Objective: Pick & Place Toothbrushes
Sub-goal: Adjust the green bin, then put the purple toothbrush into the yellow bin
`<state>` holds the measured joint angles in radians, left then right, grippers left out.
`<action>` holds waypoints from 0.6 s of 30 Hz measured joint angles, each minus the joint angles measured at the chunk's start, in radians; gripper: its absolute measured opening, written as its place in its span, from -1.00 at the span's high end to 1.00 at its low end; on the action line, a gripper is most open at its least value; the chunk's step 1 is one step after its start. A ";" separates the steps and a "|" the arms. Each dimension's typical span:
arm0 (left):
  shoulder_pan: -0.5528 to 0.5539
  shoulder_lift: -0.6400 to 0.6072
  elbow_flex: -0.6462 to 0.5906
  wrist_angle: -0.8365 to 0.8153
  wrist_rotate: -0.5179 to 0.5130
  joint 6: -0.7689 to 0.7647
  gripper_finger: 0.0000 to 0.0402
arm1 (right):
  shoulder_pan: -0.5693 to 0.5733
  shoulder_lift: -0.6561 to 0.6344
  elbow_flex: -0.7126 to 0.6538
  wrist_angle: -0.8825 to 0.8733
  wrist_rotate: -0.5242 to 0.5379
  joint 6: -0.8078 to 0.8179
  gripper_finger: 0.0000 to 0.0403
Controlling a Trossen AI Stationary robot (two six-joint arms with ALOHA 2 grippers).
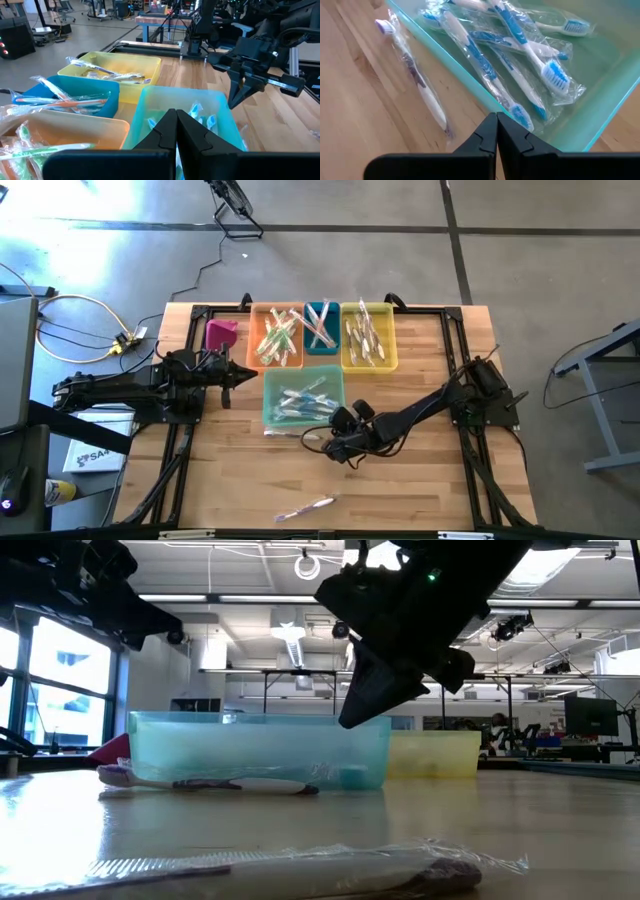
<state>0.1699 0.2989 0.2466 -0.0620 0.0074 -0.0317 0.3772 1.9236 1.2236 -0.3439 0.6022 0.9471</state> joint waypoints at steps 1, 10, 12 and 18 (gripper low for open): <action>0.000 0.000 0.000 0.000 0.000 0.000 1.00 | 0.000 0.000 0.000 0.000 -0.001 -0.001 0.99; 0.000 0.000 0.000 0.000 0.000 0.000 1.00 | 0.026 -0.013 0.000 0.075 -0.086 -0.085 0.99; 0.000 0.000 0.000 0.000 0.000 0.000 1.00 | 0.038 -0.012 0.000 0.127 -0.124 -0.141 0.99; 0.000 0.000 0.000 0.000 0.000 0.000 1.00 | 0.075 -0.012 0.000 0.294 -0.173 -0.352 0.99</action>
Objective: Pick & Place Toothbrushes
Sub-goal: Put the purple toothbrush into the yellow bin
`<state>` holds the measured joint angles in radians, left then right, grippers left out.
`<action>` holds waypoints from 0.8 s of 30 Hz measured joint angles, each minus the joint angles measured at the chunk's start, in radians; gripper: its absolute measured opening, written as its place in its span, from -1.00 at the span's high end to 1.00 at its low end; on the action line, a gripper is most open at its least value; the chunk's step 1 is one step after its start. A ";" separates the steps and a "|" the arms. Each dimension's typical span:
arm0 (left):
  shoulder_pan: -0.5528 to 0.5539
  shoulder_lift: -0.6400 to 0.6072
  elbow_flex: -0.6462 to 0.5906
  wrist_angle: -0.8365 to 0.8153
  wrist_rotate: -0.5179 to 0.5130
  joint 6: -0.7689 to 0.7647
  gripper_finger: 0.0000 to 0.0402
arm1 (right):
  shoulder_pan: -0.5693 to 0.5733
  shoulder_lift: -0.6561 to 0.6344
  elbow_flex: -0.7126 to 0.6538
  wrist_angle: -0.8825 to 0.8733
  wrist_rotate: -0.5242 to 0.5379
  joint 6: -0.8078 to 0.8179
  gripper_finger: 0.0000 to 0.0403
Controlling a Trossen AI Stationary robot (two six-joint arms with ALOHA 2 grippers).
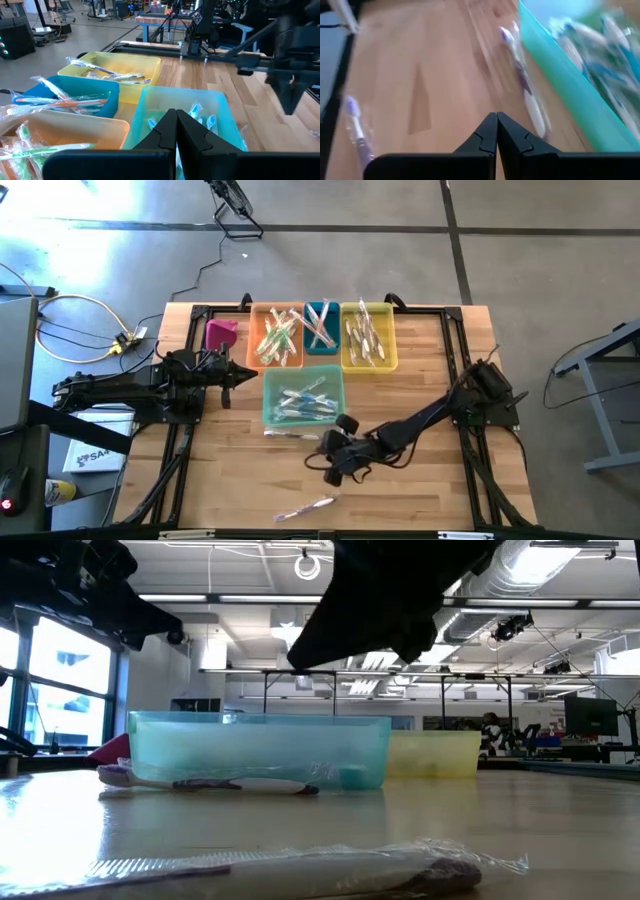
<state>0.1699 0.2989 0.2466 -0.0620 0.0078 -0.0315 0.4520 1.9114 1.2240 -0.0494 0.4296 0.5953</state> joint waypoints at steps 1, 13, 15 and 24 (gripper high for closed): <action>0.000 0.000 0.000 0.000 0.000 0.000 1.00 | 0.004 0.000 0.000 0.010 0.010 -0.012 0.99; 0.000 0.000 0.001 0.000 0.000 0.000 1.00 | 0.004 0.061 0.016 0.021 0.029 0.082 0.99; 0.000 0.000 0.001 0.001 0.000 0.000 1.00 | 0.002 0.061 0.034 -0.003 0.043 0.084 0.99; 0.000 0.000 0.002 0.002 0.000 0.000 1.00 | -0.015 0.087 0.151 -0.106 0.066 0.023 0.99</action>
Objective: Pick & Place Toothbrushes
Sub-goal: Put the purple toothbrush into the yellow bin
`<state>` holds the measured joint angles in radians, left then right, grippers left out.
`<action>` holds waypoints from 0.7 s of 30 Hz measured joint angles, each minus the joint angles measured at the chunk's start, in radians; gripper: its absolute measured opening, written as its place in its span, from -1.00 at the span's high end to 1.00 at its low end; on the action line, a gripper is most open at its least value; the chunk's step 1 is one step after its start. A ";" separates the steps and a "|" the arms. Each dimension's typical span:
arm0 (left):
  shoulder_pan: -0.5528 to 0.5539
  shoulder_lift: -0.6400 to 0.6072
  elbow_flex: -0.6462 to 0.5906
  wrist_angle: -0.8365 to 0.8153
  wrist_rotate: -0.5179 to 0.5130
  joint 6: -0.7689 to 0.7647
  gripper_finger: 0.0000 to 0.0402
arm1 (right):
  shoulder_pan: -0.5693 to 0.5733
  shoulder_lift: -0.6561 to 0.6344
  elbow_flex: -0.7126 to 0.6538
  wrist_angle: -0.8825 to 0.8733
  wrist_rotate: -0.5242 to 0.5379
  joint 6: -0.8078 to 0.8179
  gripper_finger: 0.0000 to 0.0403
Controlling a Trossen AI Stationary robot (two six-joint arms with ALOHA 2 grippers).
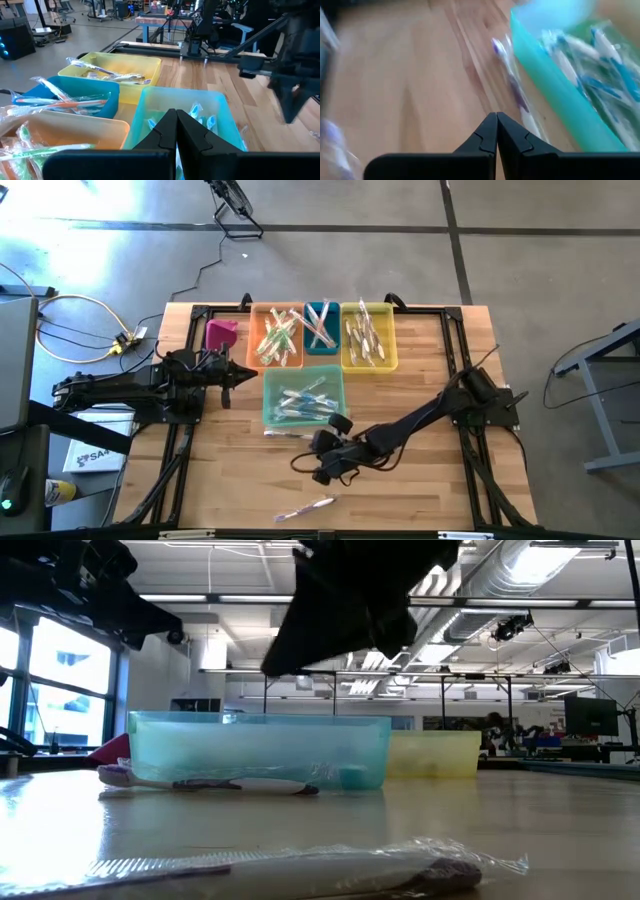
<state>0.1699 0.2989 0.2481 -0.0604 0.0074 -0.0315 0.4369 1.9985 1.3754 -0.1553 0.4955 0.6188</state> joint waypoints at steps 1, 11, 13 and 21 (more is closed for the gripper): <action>0.000 0.000 0.000 0.000 0.000 0.000 1.00 | 0.000 0.014 0.019 -0.043 -0.003 -0.009 0.99; 0.000 0.000 0.000 -0.002 -0.001 0.000 1.00 | -0.027 0.138 0.160 -0.217 -0.054 -0.014 0.99; 0.000 0.000 0.000 -0.002 -0.001 0.000 1.00 | -0.034 0.135 0.163 -0.213 -0.059 -0.018 0.99; 0.000 0.000 0.000 -0.002 -0.001 0.000 1.00 | -0.058 0.133 0.163 -0.222 -0.096 -0.102 0.99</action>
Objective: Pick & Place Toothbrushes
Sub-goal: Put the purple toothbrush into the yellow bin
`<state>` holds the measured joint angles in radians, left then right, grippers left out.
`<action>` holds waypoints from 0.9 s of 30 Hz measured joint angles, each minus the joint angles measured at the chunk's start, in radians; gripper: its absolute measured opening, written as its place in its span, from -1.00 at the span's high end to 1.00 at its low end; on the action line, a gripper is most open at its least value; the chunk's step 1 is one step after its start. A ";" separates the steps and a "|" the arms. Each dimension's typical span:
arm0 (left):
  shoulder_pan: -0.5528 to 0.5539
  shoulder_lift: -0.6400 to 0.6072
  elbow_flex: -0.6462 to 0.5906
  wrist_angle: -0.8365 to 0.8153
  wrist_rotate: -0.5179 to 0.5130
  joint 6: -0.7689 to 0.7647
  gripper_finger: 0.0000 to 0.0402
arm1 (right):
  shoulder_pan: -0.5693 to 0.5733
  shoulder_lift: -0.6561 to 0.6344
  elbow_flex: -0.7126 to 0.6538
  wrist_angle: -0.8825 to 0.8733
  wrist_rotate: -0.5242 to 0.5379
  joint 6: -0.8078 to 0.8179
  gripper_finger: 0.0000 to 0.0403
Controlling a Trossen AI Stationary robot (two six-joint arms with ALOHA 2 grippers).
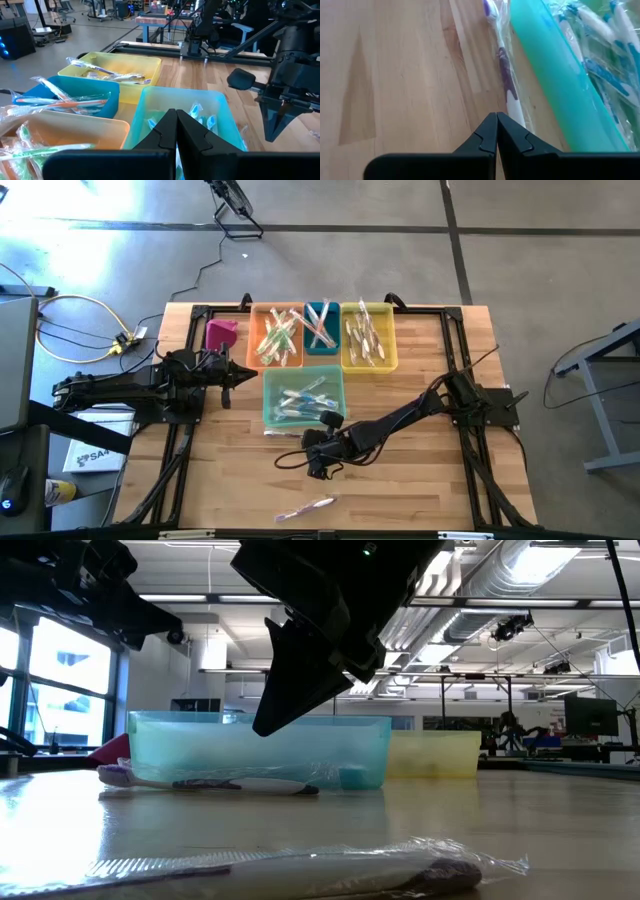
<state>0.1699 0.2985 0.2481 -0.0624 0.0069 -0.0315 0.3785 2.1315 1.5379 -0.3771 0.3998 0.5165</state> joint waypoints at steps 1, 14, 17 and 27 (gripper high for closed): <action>0.000 0.000 0.000 0.000 0.000 0.000 1.00 | -0.003 0.000 0.000 -0.001 -0.013 -0.005 0.99; 0.000 0.000 0.000 0.000 0.000 0.000 1.00 | -0.013 0.000 0.000 -0.001 0.002 0.010 0.46; 0.000 0.000 0.000 0.000 0.000 0.000 1.00 | -0.014 0.001 0.000 -0.001 0.010 0.025 0.28; 0.000 0.000 -0.001 -0.001 0.001 0.000 1.00 | -0.014 0.082 -0.001 0.014 0.057 0.061 0.15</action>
<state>0.1696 0.2988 0.2476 -0.0629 0.0074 -0.0315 0.3641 2.2131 1.5368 -0.3630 0.4572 0.5774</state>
